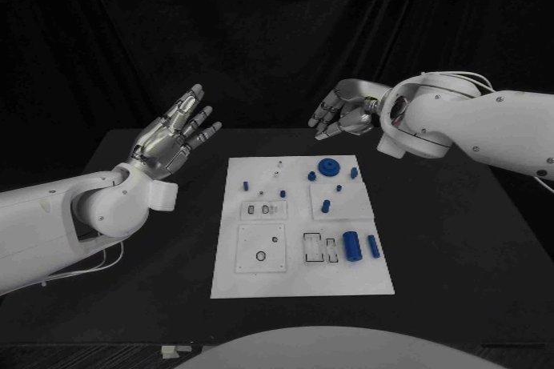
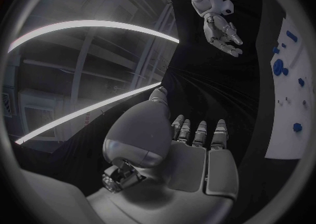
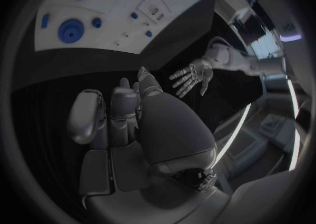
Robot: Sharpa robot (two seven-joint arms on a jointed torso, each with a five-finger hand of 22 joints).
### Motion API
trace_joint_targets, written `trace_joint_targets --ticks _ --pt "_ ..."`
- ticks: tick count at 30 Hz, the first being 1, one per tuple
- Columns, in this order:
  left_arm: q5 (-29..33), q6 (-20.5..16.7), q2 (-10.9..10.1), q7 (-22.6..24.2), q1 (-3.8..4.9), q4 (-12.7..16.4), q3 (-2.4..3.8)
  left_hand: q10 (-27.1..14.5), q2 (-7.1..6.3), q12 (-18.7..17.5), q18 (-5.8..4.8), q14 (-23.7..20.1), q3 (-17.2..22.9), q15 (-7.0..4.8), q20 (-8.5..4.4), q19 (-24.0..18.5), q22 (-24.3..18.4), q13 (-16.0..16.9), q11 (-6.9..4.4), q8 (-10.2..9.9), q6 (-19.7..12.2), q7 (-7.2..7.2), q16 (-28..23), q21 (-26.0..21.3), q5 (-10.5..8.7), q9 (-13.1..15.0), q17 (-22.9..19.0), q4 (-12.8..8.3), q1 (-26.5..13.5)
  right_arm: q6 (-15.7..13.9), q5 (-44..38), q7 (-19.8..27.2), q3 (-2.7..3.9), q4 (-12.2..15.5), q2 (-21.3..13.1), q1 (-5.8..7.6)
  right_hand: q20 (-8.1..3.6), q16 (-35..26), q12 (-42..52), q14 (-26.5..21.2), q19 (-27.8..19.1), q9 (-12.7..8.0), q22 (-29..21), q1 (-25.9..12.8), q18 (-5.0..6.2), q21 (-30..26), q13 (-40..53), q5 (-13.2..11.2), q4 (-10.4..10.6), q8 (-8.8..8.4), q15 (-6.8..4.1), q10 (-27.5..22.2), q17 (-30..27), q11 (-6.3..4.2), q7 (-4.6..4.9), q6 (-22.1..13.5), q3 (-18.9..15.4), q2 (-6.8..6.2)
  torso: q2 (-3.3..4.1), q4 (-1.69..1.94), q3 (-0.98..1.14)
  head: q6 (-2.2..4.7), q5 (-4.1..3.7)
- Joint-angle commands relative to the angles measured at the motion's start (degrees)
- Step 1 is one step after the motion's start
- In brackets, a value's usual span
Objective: Assemble the parts on the task board
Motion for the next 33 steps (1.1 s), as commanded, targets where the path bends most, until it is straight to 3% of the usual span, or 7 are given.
trace_joint_targets --ticks 1,7,11,13,17,29,33 --pt "-1.2 1.8 0.0 0.0 0.35 0.1 0.06 -0.1 0.15 0.1 1.02 0.2 0.4 0.45 0.47 0.1 0.1 0.1 0.4 0.3 0.3 0.18 0.1 0.2 0.35 0.1 0.0 0.1 0.6 1.2 -32.1 0.9 0.05 -0.7 0.7 -0.48 -0.07 -0.8 -0.5 -0.1 -0.9 0.1 -1.4 0.5 -0.22 -0.6 0.1 0.6 -0.1 -0.37 -0.46 0.0 -2.0 -0.16 -0.2 1.1 1.2 -0.66 1.31 0.68 -0.13 0.23 -0.88" --pt "-1.3 2.5 0.1 -0.5 0.46 -0.3 0.06 -0.1 0.27 0.1 1.03 0.2 0.5 0.52 0.71 0.2 0.1 0.1 0.46 0.3 0.5 0.27 0.1 0.3 0.41 0.1 0.1 0.1 0.7 0.7 -36.8 2.9 0.05 -2.0 1.6 -1.76 -0.2 -0.6 -1.6 -0.4 -1.1 0.0 -1.8 0.9 -0.12 -0.9 0.0 0.3 0.1 -0.84 -0.4 0.1 -2.4 0.05 1.18 1.9 2.9 -1.49 3.01 1.87 -0.2 1.96 -2.58" --pt "-1.3 2.9 0.2 -0.8 0.48 -0.5 0.06 -0.1 0.33 0.1 1.03 0.2 0.5 0.53 0.76 0.2 0.1 0.1 0.47 0.3 0.5 0.3 0.1 0.3 0.44 0.1 0.0 0.2 0.7 0.6 -37.8 4.0 0.05 -3.0 2.1 -2.83 -0.18 -0.1 -2.0 -0.4 -1.0 0.0 -1.3 0.3 -0.18 -0.7 0.1 -0.6 0.5 -1.23 -0.5 0.1 -1.9 -0.31 1.56 1.8 3.2 -2.19 3.66 2.04 -0.33 2.69 -2.83" --pt "-1.3 3.1 0.2 -0.9 0.49 -0.5 0.05 -0.1 0.45 0.1 1.04 0.2 0.6 0.58 0.88 0.2 0.1 0.1 0.52 0.3 0.6 0.37 0.1 0.3 0.56 0.1 0.1 0.2 0.8 0.4 -38.1 4.6 0.05 -3.7 2.5 -3.51 -0.27 0.1 -2.2 -0.4 -1.0 0.0 -1.0 -0.1 -0.2 -0.5 0.1 -1.3 0.7 -1.45 -0.65 0.1 -1.7 -0.57 1.55 1.8 3.4 -2.67 3.9 2.03 -0.56 2.97 -2.77" --pt "-1.3 3.3 0.1 -1.0 0.49 -0.6 0.05 -0.1 0.53 0.1 1.04 0.2 0.6 0.64 1.0 0.3 0.2 0.1 0.6 0.3 0.8 0.48 0.2 0.4 0.66 0.1 0.1 0.1 0.9 -0.1 -38.3 5.6 0.05 -4.8 2.9 -4.43 -0.4 0.3 -2.3 -0.5 -1.0 0.3 -0.8 -0.8 -0.22 -0.5 0.2 -1.8 1.2 -1.22 -0.78 0.6 -1.8 -0.74 0.83 2.8 3.9 -3.27 3.83 2.13 -0.72 3.09 -2.57" --pt "-1.3 3.8 0.2 -1.3 0.48 -0.9 0.04 -0.1 0.7 0.1 1.06 0.3 0.8 0.84 1.24 0.4 0.2 0.1 0.89 0.3 0.9 0.68 0.3 0.5 0.96 0.1 0.1 0.1 1.2 -0.4 -38.5 9.0 0.05 -6.5 3.1 -6.33 -0.52 0.8 -2.3 -0.6 -1.2 0.4 0.1 -2.7 -0.32 -0.3 0.3 -2.3 2.3 -2.14 -0.92 0.4 -1.6 -0.98 0.46 2.1 4.9 -5.09 3.21 1.93 -0.7 2.36 -1.96" --pt "-1.3 4.0 0.2 -1.3 0.48 -1.1 0.04 -0.1 0.8 0.2 1.08 0.4 1.0 0.96 1.35 0.5 0.2 0.1 1.12 0.3 0.9 0.82 0.3 0.5 1.17 0.1 0.1 0.1 1.4 0.2 -38.5 9.7 0.05 -6.7 3.1 -6.64 -0.53 0.9 -2.5 -0.7 -1.2 0.1 0.5 -2.6 -0.38 -0.2 0.3 -1.2 2.2 -3.1 -0.88 -0.7 -1.5 -0.87 -0.1 0.6 6.2 -5.59 3.15 1.94 -0.72 2.19 -1.92"
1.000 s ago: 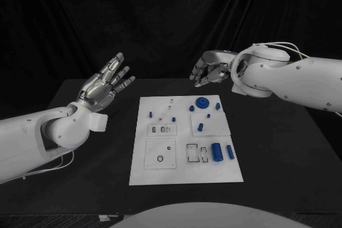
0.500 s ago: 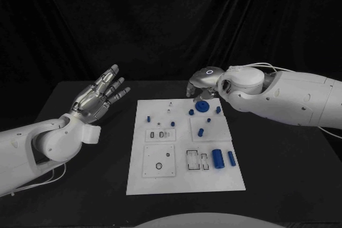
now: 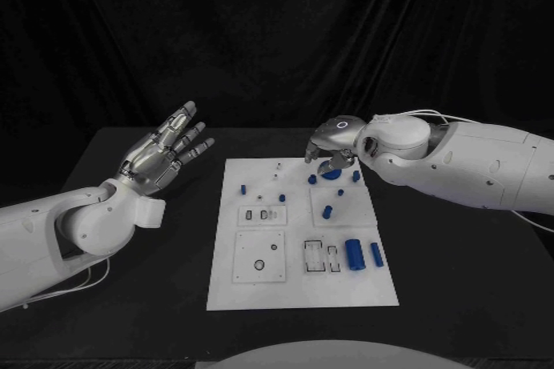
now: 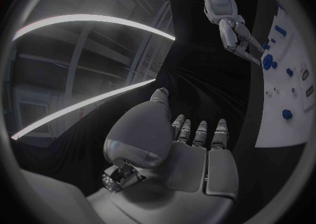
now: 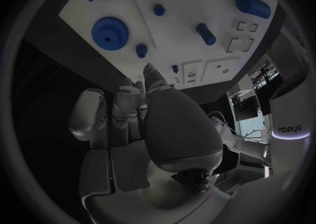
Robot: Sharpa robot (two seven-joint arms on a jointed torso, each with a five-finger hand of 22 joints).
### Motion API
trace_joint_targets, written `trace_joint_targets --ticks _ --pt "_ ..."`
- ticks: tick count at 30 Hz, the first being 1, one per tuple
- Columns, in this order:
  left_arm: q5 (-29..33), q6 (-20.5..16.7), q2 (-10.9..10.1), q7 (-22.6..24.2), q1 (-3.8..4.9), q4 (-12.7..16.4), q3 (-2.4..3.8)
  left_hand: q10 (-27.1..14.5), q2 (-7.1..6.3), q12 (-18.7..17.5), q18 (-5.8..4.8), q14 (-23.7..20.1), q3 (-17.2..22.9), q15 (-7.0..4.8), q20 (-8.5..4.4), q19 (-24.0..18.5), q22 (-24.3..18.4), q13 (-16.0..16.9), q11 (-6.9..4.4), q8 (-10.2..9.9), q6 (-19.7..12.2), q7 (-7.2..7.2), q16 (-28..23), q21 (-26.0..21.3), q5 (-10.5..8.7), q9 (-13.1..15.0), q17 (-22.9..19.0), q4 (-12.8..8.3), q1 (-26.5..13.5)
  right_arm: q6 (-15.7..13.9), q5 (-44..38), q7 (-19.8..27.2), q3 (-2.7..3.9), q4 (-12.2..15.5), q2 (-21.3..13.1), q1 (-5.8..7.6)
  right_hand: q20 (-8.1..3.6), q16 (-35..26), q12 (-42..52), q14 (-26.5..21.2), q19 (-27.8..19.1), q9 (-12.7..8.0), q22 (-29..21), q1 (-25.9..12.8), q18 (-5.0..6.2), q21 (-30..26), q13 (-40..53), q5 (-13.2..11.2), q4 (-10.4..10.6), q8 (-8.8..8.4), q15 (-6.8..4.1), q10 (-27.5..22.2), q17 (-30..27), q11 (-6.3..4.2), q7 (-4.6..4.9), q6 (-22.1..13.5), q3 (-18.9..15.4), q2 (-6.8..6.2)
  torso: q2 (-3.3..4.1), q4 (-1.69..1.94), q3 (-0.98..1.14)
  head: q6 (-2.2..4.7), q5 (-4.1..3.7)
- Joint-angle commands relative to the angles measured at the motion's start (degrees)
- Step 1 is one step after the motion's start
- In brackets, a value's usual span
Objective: Assemble the parts on the task board
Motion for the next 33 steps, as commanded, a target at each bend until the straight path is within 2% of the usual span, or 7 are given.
trace_joint_targets --ticks 1,8,15,19,21,24,33 --pt "-0.2 1.2 0.2 0.4 0.19 -0.1 0.06 0.0 -0.06 0.2 1.07 0.1 0.3 0.4 0.53 0.0 0.1 0.1 0.32 0.3 0.2 0.15 0.3 0.3 0.28 0.0 0.1 0.1 0.5 0.2 -1.2 2.2 0.04 -0.3 -0.1 -0.28 -0.11 0.3 -0.5 -0.1 -0.2 -0.1 0.2 0.1 -0.4 0.3 -0.1 0.8 -0.1 -0.34 -0.3 -1.0 0.1 0.0 -0.1 -0.5 0.8 -0.56 -0.17 -0.04 0.0 -0.24 -0.02" --pt "-0.2 1.5 0.3 0.4 0.19 -0.3 0.06 0.0 0.08 0.2 1.06 0.1 0.5 0.43 0.52 0.0 0.0 0.1 0.53 0.3 0.3 0.29 0.3 0.2 0.61 0.1 0.0 0.0 0.8 -0.5 -1.2 2.6 0.04 -1.3 0.2 -1.2 0.06 0.2 -0.5 -0.2 -0.3 -0.2 0.5 0.2 -0.45 0.4 -0.1 1.9 -0.2 -0.58 -0.05 -1.5 -0.1 0.54 0.07 -0.9 1.8 -0.6 -0.39 -0.05 0.06 -0.7 -0.3" --pt "-0.2 1.8 0.3 0.2 0.18 -0.6 0.06 0.0 0.07 0.3 1.05 0.1 0.8 0.5 0.45 0.0 0.0 0.1 0.8 0.3 0.3 0.45 0.4 0.2 1.14 0.1 0.1 -0.1 1.3 -3.7 -1.2 2.7 0.04 -3.3 1.1 -2.65 0.6 0.3 0.0 -0.3 -0.3 -0.2 0.8 0.2 -0.48 0.4 -0.1 3.5 -0.4 -0.55 0.58 -0.9 -0.3 1.45 0.89 -0.9 3.1 -0.55 -0.54 -0.07 0.09 -0.92 -0.13" --pt "-0.2 2.0 0.3 -0.2 0.18 -0.7 0.06 0.1 -0.87 0.4 1.04 0.1 1.2 0.54 0.38 0.0 0.0 0.1 1.07 0.4 0.6 0.84 0.4 0.3 3.43 0.1 0.1 -1.0 3.1 -4.5 -1.2 3.4 0.04 -4.9 2.0 -3.43 0.74 0.2 0.0 -0.4 -0.4 -0.2 1.0 0.1 -0.48 0.4 -0.1 4.5 -0.5 -0.53 0.68 -0.9 -0.4 1.52 1.0 -0.8 3.6 -0.56 -0.62 -0.06 0.08 -1.16 0.05" --pt "-0.2 2.1 0.3 -0.2 0.18 -0.7 0.06 0.1 -0.86 0.3 1.04 0.1 1.2 0.55 0.38 -0.1 0.0 0.1 1.09 0.4 0.6 0.85 0.3 0.2 3.39 0.1 0.1 -0.9 3.0 -4.9 -1.2 3.8 0.04 -5.6 2.4 -3.77 0.78 0.2 0.1 -0.4 -0.4 -0.2 1.1 0.1 -0.49 0.5 -0.1 4.6 -0.4 -0.48 0.7 -0.8 -0.6 1.54 1.18 -0.7 3.8 -0.53 -0.65 -0.07 0.08 -1.27 0.1" --pt "-0.2 2.2 0.3 0.1 0.17 -0.8 0.06 0.1 -0.33 0.4 1.03 0.1 0.7 0.7 0.43 0.0 0.0 0.1 1.41 0.4 0.7 0.98 0.4 0.2 0.94 0.1 0.1 0.3 1.3 -5.9 -1.2 4.3 0.05 -6.5 2.9 -4.31 0.83 0.2 0.2 -0.4 -0.4 -0.1 1.1 -0.1 -0.48 0.5 -0.1 4.7 -0.4 -0.3 0.74 -0.6 -0.5 1.59 1.42 -0.3 4.1 -0.55 -0.7 -0.05 0.08 -1.38 0.15" --pt "-0.2 2.9 0.5 -1.1 0.16 -1.2 0.05 0.1 -0.31 0.4 1.04 0.1 0.6 0.66 0.38 -0.1 0.0 0.2 1.35 0.4 0.8 0.96 0.4 0.2 1.13 0.1 0.1 0.2 1.2 -8.1 -1.2 5.8 0.05 -9.1 4.3 -5.5 1.01 0.1 0.6 -0.5 -0.4 0.0 1.6 -0.1 -0.55 0.7 -0.1 4.6 -0.3 -0.06 0.93 0.1 -0.8 1.88 1.76 0.4 5.0 -0.4 -0.74 -0.04 0.11 -1.49 0.12"
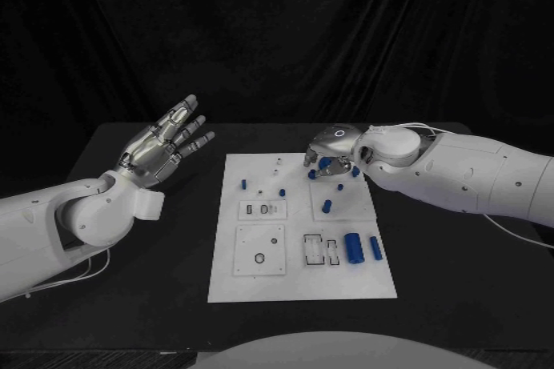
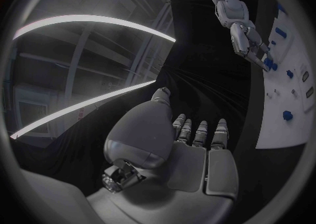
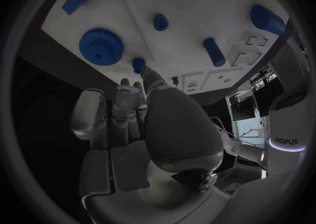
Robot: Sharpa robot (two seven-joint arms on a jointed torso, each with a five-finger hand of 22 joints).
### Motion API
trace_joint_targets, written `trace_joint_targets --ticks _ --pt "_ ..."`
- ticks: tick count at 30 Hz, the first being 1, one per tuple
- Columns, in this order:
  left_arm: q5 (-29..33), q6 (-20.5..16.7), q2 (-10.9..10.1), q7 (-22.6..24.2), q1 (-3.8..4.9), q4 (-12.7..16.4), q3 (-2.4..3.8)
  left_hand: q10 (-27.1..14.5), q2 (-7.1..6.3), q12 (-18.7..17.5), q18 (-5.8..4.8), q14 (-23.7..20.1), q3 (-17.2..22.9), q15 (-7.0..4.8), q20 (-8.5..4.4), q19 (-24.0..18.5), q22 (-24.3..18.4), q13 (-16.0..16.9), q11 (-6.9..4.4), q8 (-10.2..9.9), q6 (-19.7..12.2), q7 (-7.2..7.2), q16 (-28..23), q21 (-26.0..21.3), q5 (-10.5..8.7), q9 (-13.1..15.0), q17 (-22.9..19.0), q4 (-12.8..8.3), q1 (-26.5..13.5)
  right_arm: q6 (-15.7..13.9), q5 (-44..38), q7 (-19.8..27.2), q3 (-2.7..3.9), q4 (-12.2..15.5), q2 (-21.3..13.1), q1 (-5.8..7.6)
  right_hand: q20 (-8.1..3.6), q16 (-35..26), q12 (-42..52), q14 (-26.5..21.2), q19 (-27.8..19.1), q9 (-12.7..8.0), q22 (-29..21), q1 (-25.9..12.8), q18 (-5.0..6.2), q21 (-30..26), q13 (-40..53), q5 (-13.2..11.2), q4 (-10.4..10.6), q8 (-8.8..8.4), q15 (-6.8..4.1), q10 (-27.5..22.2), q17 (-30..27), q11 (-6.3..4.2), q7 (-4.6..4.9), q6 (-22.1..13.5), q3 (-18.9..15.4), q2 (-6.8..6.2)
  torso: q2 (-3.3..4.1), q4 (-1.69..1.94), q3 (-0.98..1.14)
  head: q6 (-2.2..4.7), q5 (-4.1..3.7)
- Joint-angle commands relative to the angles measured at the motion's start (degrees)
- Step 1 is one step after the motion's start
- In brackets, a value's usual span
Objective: Assemble the parts on the task board
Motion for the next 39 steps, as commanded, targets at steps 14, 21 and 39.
trace_joint_targets --ticks 14,21,39 --pt "-0.1 2.3 0.4 -1.5 0.13 -0.6 0.05 -0.1 -0.21 0.3 1.05 0.0 0.2 0.47 0.06 -0.3 0.0 0.1 0.38 0.3 0.8 0.53 0.3 0.2 1.08 0.2 0.1 -0.2 0.1 -2.5 -0.6 2.4 0.04 -3.3 1.6 -1.86 0.63 0.1 0.8 -0.1 0.0 0.2 0.7 -0.4 -0.61 0.6 0.0 -0.7 0.1 0.57 0.54 1.8 -0.2 -0.06 -0.16 1.3 1.6 -0.4 -0.12 -0.02 -0.03 -0.46 0.12" --pt "-0.1 2.9 0.4 -2.0 0.12 -0.7 0.05 -0.1 -0.37 0.4 1.05 0.2 0.3 0.73 -0.01 -0.3 0.0 0.1 0.57 0.5 1.4 0.82 0.4 0.2 1.29 0.3 0.2 -0.2 0.4 -2.9 -0.6 2.9 0.04 -4.5 2.2 -2.7 0.52 0.3 1.5 -0.1 0.0 0.9 1.3 -0.4 -0.65 0.7 0.0 -0.1 0.4 1.21 0.41 4.3 0.0 -0.26 -0.18 2.9 3.7 -0.98 -0.19 0.06 -0.05 -0.5 0.07" --pt "-0.1 3.1 0.6 -2.7 0.11 -1.2 0.05 0.0 -0.35 0.5 1.05 0.3 0.5 0.89 -0.03 -0.3 0.0 0.1 0.91 0.7 2.1 1.24 0.5 0.2 1.82 0.3 0.2 -0.3 0.8 -9.7 0.2 5.9 0.04 -4.4 1.6 -2.91 -0.04 1.7 2.0 0.1 -0.1 3.9 3.1 1.9 -0.87 1.3 0.0 0.7 -0.6 4.37 -0.34 11.3 2.2 -1.56 2.48 9.7 11.0 -1.61 -0.24 0.04 -0.04 0.68 0.98"
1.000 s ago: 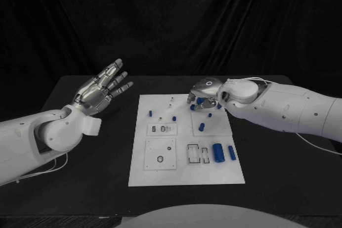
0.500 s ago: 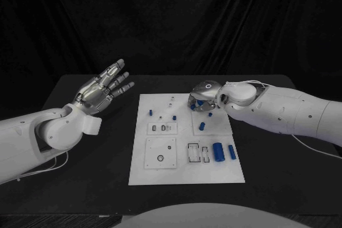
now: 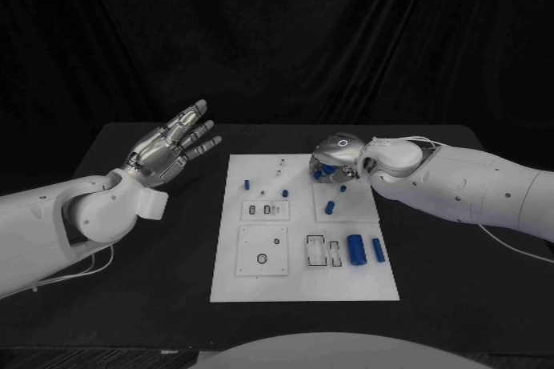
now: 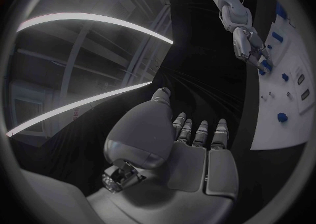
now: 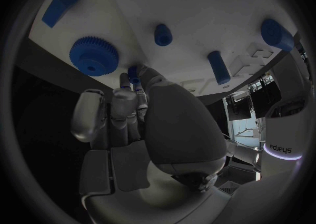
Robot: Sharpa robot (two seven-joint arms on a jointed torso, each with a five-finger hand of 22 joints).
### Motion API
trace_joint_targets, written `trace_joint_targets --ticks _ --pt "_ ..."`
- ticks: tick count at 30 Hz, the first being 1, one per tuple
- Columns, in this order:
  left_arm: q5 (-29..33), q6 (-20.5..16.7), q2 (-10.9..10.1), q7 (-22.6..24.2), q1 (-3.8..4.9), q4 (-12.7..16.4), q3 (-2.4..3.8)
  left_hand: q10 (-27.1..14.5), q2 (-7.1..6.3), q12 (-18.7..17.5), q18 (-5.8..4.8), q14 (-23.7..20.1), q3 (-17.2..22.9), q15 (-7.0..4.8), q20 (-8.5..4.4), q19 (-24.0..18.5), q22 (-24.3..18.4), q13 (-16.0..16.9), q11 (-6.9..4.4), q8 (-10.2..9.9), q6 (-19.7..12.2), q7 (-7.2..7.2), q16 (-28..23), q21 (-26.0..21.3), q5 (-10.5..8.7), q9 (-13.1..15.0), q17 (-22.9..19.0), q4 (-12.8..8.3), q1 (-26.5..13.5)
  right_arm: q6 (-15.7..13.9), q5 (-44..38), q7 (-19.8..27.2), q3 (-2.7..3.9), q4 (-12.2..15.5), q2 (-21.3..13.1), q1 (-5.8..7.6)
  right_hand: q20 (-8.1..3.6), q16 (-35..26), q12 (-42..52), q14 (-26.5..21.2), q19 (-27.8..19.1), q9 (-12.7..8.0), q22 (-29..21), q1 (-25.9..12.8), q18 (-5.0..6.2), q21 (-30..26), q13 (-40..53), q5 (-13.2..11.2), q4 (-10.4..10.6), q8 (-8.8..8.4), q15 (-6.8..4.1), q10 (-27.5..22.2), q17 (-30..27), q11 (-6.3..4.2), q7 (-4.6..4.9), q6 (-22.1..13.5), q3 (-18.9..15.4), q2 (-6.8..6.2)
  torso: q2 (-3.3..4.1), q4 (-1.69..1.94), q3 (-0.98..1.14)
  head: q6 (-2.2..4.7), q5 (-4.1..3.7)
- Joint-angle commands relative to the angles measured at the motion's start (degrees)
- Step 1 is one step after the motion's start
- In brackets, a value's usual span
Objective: Assemble the parts on the task board
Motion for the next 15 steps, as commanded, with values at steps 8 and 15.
trace_joint_targets --ticks 8,15 --pt "-1.3 -3.4 -0.9 3.6 0.12 1.8 0.06 -0.5 0.79 -0.5 0.97 -0.6 -2.0 -1.66 -2.75 -1.3 -0.5 -0.1 -1.36 -0.1 -1.4 -2.71 -0.5 -0.7 -10.58 -0.2 -0.2 0.4 -3.6 -2.6 1.1 -0.1 0.03 2.5 0.1 3.28 -0.17 0.6 -1.1 0.1 0.0 0.5 0.4 0.1 -0.92 0.3 0.0 -0.1 0.1 -0.14 -0.21 0.2 0.5 -0.35 0.21 -0.2 1.2 -0.28 -0.06 -0.11 -0.03 1.97 0.28" --pt "-8.8 -7.5 -1.3 6.9 0.12 2.4 0.07 -0.7 1.68 0.2 1.01 -0.6 -3.5 -6.2 -7.38 -1.5 -0.6 0.0 -1.23 -0.6 -3.6 -3.12 -0.7 -0.8 -15.92 -0.5 -0.3 0.3 -6.2 -1.5 2.5 -0.8 0.04 1.6 1.9 4.94 -0.15 0.6 -1.2 0.1 0.0 0.5 0.5 0.0 -0.93 0.3 0.0 -0.2 0.2 -0.26 -0.19 0.2 0.6 -0.31 0.3 -0.4 1.4 -0.32 0.13 0.19 -0.24 2.49 -0.14"
